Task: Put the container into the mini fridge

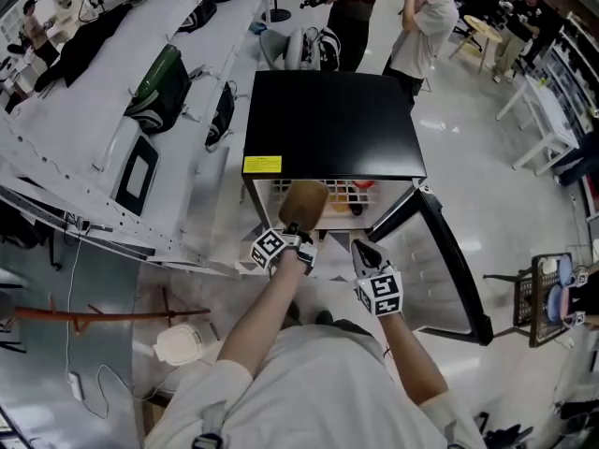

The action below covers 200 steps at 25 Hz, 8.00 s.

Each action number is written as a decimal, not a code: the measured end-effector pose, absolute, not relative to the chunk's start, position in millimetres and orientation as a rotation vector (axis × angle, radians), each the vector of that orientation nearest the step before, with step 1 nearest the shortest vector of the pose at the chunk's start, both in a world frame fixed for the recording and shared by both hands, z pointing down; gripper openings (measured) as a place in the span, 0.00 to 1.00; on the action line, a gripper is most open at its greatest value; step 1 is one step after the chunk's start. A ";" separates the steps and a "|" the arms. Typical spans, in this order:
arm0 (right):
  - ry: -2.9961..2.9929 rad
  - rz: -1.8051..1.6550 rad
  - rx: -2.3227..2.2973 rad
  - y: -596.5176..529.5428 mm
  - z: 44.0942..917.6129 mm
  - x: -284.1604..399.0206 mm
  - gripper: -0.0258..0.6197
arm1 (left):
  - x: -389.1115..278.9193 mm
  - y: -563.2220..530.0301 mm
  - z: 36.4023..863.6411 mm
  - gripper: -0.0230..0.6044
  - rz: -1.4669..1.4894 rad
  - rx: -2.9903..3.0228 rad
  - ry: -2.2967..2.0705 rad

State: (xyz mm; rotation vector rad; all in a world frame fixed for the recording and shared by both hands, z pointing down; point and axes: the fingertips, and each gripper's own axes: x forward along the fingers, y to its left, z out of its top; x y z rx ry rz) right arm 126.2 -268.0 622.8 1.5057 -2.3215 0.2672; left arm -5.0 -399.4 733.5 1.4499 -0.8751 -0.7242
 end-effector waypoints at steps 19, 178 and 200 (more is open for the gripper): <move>-2.336 0.273 1.448 -282.3 627.5 116.9 0.05 | 0.7 -423.2 715.7 0.70 -0.818 1.349 -0.849; -2.372 0.288 1.687 -128.4 558.8 64.0 0.05 | -86.6 -179.4 566.3 0.04 0.017 2.671 -1.048; -2.470 0.204 1.636 -141.3 525.8 87.4 0.05 | -69.2 -172.7 539.9 0.04 -0.021 2.677 -1.071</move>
